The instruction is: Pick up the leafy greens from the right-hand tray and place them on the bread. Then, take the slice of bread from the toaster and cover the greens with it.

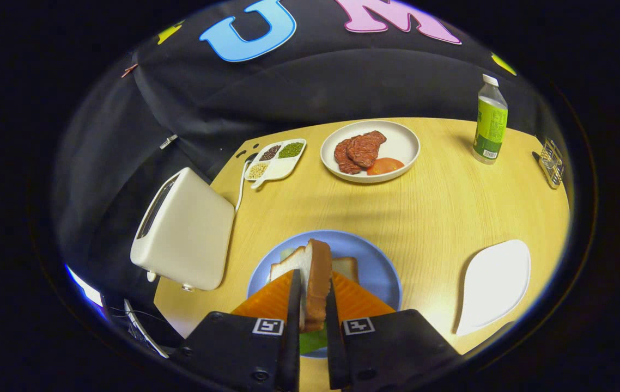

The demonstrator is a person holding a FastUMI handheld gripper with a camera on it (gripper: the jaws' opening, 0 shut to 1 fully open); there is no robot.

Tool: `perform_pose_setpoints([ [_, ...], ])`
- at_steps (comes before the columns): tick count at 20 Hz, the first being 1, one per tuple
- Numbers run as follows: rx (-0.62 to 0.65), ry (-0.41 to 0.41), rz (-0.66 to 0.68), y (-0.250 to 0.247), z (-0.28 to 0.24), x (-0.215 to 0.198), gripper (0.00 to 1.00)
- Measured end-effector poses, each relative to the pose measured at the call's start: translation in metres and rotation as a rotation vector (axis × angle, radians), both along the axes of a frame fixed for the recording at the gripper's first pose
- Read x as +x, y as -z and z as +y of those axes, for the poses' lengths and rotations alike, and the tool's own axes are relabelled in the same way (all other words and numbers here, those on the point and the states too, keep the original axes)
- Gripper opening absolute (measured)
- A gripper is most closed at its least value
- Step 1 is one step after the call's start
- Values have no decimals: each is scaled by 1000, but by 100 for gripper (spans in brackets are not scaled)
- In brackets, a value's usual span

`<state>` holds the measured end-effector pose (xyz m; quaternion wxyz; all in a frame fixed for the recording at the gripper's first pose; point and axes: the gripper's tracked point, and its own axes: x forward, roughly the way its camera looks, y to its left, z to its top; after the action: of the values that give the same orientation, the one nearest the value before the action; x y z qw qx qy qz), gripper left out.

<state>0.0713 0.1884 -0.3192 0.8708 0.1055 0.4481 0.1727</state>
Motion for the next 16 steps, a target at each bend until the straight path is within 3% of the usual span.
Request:
perform_pose_setpoints([
  [5, -128, -3, -31, 7, -27, 0, 50],
  [10, -169, -16, -73, -15, -38, -9, 100],
  [16, -213, -55, -303, -115, -31, -9, 99],
])
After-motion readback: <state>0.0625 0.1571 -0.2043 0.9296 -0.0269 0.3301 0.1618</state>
